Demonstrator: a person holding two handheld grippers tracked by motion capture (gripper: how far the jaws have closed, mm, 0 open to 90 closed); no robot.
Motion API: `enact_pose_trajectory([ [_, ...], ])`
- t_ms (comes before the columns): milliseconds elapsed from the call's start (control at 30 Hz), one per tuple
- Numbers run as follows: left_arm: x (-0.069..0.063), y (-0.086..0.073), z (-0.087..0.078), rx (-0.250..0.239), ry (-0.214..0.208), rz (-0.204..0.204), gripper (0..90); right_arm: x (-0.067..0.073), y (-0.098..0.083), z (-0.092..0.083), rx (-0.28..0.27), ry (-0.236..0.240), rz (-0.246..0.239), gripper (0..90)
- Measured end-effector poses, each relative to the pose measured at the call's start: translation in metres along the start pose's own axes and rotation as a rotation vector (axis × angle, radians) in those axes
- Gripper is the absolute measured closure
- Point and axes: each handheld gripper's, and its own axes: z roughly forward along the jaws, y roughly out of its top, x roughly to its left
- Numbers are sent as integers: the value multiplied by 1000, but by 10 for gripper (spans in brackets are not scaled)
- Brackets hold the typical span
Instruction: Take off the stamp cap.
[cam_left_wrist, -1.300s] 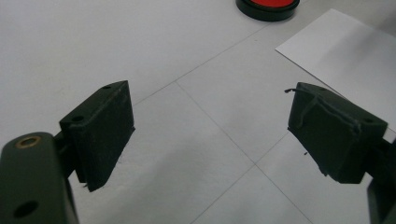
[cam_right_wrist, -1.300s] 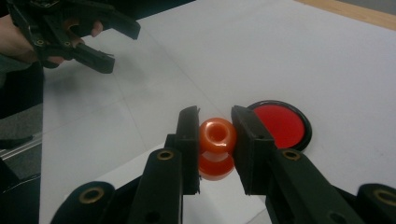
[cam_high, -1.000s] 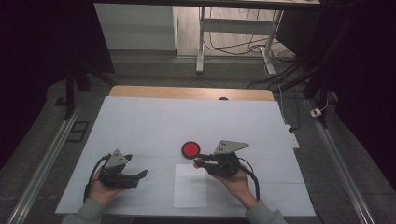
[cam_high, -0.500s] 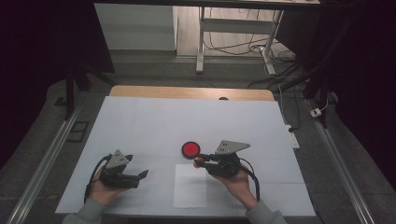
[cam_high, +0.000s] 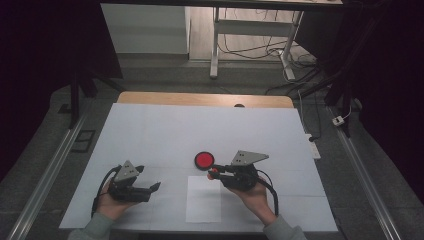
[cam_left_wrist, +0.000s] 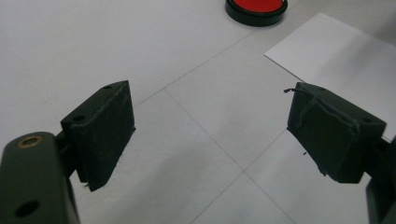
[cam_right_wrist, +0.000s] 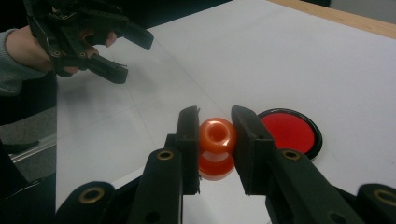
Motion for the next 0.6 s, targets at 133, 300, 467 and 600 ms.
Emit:
enact_pose_trajectory([
  [133, -2, 4, 3, -6, -8, 5, 153, 0, 0, -1, -6, 0, 1, 726],
  [300, -8, 9, 9, 2, -21, 29, 154, 0, 0, -2, -10, -4, 2, 726],
  [467, -15, 15, 14, 0, -35, 54, 154, 1, 1, -2, -17, -7, 3, 726],
  [600, -21, 20, 19, 4, -49, 69, 156, 1, 1, -3, -15, -9, 1, 726],
])
